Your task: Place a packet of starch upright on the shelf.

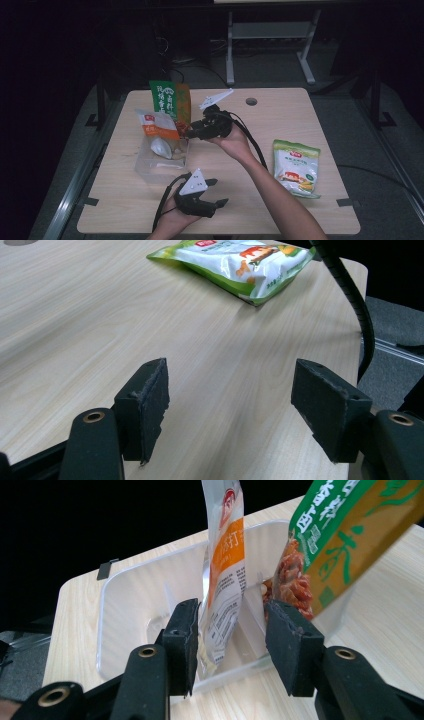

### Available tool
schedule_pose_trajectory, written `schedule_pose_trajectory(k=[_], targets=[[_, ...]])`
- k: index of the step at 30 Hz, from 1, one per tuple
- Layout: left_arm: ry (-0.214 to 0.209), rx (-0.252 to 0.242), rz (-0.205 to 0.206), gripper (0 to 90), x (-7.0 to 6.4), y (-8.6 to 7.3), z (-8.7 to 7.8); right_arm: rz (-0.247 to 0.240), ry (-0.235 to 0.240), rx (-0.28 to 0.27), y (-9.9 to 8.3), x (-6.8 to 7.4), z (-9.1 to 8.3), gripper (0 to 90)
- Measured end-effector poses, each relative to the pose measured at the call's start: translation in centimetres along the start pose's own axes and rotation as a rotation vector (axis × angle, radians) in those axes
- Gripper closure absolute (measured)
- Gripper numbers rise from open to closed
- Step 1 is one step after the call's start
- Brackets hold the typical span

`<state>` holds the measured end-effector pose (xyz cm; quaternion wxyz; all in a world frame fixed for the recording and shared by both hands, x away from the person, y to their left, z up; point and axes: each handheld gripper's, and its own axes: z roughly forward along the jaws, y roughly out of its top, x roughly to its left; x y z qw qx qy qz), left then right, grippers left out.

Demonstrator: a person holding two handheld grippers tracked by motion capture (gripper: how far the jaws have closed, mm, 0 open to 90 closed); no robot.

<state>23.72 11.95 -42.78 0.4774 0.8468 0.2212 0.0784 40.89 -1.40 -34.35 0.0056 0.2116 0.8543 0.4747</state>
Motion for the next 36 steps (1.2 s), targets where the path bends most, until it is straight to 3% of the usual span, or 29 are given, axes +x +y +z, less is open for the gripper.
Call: schedule_pose_trajectory(k=[8, 22, 27, 29, 36], targets=[[0.006, 0.001, 0.002, 30.8, 0.1, -0.1, -0.1, 0.027, -0.003, 0.004, -1.0, -0.2, -2.0, 50.6], [0.003, -0.004, 0.000, 30.9, 0.3, -0.1, -0.1, 0.058, -0.065, 0.024, -3.7, -1.0, -6.1, 46.1], [0.010, 0.010, 0.017, 30.8, 0.5, -0.1, 0.0, 0.082, -0.080, 0.030, -4.8, -1.3, -7.8, 42.2], [0.008, 0.007, -0.002, 30.5, 0.4, -0.1, 0.1, 0.097, -0.084, 0.037, -5.4, -1.5, -8.3, 40.8], [0.005, 0.014, 0.009, 30.3, 0.4, -0.1, 0.2, 0.135, -0.111, 0.049, -7.1, -2.0, -10.0, 38.9]])
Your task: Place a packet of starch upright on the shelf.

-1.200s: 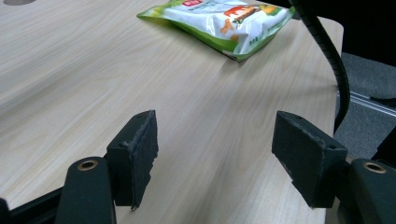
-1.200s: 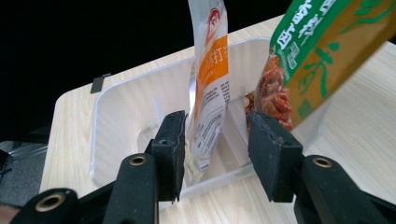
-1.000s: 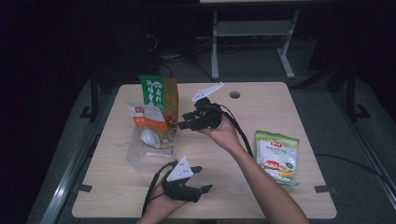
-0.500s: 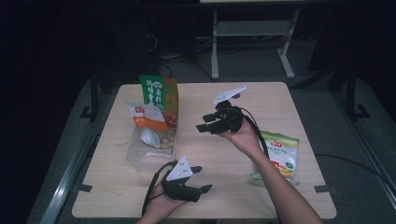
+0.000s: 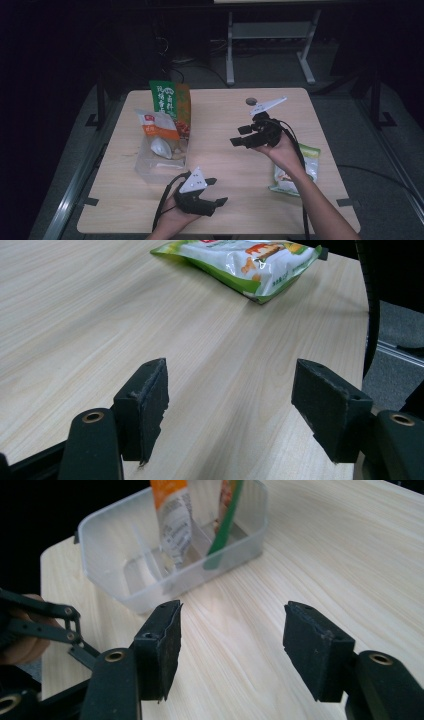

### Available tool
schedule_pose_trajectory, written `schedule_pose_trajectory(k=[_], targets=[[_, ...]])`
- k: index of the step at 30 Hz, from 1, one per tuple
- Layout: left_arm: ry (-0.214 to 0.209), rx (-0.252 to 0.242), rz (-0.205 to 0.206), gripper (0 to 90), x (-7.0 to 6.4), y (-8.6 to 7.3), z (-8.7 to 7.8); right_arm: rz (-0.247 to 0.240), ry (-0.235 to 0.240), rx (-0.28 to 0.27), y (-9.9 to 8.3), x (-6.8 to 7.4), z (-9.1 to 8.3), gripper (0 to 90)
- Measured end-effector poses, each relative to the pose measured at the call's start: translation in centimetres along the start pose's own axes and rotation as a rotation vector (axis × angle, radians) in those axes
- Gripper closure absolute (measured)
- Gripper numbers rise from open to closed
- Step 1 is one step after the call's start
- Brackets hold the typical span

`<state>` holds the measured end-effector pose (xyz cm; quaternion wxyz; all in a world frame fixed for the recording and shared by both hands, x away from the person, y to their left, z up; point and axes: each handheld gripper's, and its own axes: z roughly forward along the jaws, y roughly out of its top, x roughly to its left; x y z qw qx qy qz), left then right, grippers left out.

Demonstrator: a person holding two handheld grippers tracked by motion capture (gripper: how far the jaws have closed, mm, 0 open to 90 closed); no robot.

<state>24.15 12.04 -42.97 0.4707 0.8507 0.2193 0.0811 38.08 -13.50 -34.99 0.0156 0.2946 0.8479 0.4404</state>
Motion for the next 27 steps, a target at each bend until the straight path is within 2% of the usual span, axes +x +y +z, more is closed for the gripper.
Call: schedule_pose_trajectory(k=[9, 13, 21, 27], targets=[[0.013, -0.011, -0.007, 29.8, 0.1, 0.0, -0.2, 0.021, -0.042, 0.022, -1.5, -0.8, -2.0, 36.2], [0.012, -0.013, -0.022, 29.9, 0.1, 0.0, -0.2, 0.036, -0.069, 0.032, -2.5, -1.2, -3.2, 35.9], [0.012, -0.003, -0.017, 29.6, 0.0, 0.0, 0.0, 0.084, -0.120, 0.045, -5.3, -2.4, -5.5, 34.7], [0.011, -0.001, -0.021, 29.4, -0.1, 0.0, 0.1, 0.145, -0.157, 0.067, -7.9, -3.4, -6.7, 34.7]])
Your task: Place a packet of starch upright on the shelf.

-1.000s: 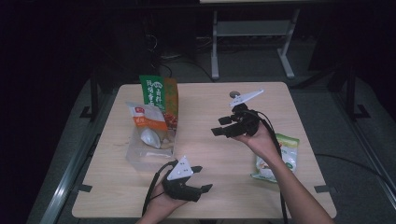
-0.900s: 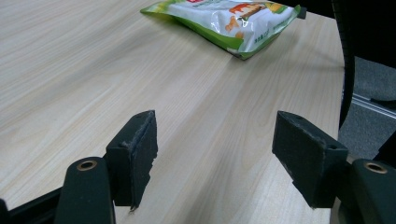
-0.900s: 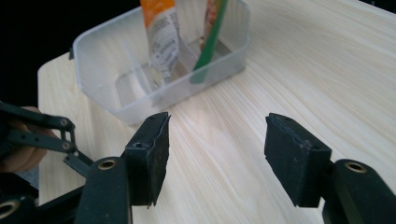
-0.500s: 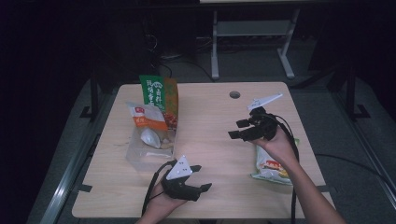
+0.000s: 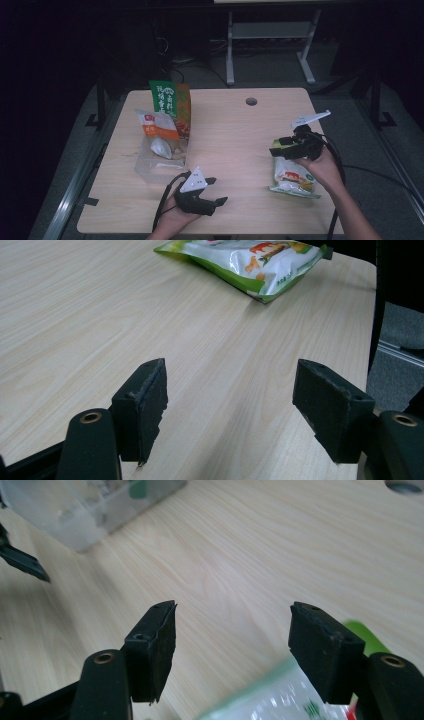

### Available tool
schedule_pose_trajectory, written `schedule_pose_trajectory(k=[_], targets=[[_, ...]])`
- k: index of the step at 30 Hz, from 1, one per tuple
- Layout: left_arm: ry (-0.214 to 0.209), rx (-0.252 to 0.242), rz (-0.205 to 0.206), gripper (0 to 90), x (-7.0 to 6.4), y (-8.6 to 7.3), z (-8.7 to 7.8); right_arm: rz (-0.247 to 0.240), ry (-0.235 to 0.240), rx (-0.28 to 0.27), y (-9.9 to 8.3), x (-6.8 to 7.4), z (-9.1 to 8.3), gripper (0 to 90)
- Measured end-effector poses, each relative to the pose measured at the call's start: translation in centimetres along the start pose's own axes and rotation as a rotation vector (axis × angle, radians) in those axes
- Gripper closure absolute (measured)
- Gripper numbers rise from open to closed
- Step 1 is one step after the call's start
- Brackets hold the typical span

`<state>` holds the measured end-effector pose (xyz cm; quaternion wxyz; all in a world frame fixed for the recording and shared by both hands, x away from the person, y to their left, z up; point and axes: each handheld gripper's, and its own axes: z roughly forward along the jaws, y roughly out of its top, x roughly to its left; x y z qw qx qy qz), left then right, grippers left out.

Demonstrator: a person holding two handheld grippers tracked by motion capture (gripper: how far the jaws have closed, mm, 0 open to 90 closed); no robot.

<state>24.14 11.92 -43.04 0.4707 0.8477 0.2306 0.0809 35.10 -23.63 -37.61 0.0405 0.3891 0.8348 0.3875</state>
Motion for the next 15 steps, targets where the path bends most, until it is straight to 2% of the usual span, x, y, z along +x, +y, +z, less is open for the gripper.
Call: schedule_pose_trajectory(k=[4, 5, 12, 15], targets=[[0.001, 0.002, 0.002, 29.4, 0.0, 0.0, 0.0, 0.017, -0.021, 0.007, -1.4, -0.9, -0.3, 34.6], [0.001, 0.002, 0.001, 29.4, 0.0, 0.0, 0.0, 0.044, -0.032, 0.014, -2.3, -1.4, -0.6, 34.5], [-0.002, 0.005, 0.000, 29.4, -0.1, 0.0, 0.2, 0.093, -0.068, 0.029, -4.5, -2.8, -1.4, 34.6], [-0.006, 0.011, 0.004, 29.4, -0.2, 0.0, 0.3, 0.140, -0.087, 0.029, -5.8, -3.8, -2.0, 34.7]])
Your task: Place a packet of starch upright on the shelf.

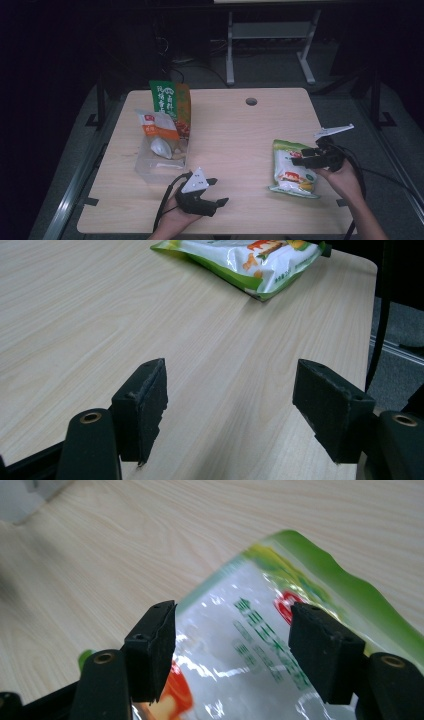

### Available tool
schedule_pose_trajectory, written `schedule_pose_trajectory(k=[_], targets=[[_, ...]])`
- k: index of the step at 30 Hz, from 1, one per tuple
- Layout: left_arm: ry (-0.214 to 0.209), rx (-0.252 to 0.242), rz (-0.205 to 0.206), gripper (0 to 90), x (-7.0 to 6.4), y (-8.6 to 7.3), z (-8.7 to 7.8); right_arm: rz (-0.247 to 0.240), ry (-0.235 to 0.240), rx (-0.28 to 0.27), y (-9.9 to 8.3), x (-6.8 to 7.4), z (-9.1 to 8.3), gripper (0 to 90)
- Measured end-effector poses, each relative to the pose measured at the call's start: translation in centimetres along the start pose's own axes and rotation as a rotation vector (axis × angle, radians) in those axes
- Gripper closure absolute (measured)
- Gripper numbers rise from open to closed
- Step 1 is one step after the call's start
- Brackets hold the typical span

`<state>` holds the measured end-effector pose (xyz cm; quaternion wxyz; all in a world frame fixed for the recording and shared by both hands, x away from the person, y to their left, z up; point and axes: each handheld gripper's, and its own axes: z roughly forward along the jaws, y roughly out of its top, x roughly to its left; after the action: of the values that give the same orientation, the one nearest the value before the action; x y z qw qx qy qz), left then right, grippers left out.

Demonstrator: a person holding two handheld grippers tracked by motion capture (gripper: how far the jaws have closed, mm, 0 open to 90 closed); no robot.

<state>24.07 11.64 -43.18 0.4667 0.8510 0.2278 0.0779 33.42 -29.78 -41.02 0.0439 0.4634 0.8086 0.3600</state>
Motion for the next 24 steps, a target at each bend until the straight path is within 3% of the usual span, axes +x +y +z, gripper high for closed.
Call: schedule_pose_trajectory(k=[9, 15, 20, 24], targets=[[0.002, -0.006, -0.003, 29.4, 0.0, 0.0, 0.1, 0.050, -0.072, 0.028, -2.5, -2.4, -0.8, 36.5], [-0.002, 0.000, 0.000, 29.4, -0.1, 0.0, 0.3, 0.097, -0.095, 0.052, -3.9, -3.4, -0.6, 39.1], [-0.003, -0.002, 0.000, 29.4, -0.1, 0.0, 0.4, 0.111, -0.094, 0.051, -4.6, -4.0, -0.2, 43.3], [-0.005, 0.002, 0.000, 29.3, -0.2, -0.1, 0.5, 0.162, -0.071, 0.043, -5.1, -4.6, -0.2, 49.2]])
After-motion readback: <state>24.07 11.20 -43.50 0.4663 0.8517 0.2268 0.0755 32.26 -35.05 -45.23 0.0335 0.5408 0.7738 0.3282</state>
